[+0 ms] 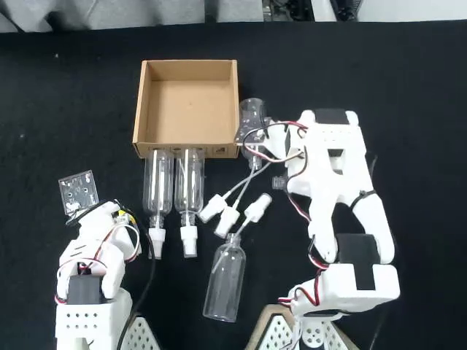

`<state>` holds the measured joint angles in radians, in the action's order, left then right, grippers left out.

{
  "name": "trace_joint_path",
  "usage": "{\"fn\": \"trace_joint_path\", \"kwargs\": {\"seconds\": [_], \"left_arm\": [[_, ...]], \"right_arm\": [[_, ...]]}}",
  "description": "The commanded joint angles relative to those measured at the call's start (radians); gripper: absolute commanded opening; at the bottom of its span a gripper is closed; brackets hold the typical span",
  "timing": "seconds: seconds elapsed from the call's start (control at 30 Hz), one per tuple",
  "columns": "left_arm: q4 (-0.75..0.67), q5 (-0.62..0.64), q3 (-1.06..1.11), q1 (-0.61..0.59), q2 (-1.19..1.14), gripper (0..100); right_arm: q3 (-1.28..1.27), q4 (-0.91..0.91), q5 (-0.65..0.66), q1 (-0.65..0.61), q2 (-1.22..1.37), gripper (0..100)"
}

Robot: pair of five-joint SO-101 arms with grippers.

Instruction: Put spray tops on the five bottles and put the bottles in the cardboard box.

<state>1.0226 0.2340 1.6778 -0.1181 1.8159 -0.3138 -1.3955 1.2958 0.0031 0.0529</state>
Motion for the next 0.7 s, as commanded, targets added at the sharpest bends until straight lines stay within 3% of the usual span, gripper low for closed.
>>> {"fn": "trace_joint_path", "kwargs": {"seconds": [0.0, 0.67], "left_arm": [[0.006, -0.002, 0.022, -0.002, -0.003, 3], [0.006, -0.002, 0.022, -0.002, -0.003, 3]], "right_arm": [[-0.025, 0.071, 0.017, -0.023, -0.082, 32.8], [-0.196, 0.299, 0.066, 0.051, -0.081, 32.8]]}}
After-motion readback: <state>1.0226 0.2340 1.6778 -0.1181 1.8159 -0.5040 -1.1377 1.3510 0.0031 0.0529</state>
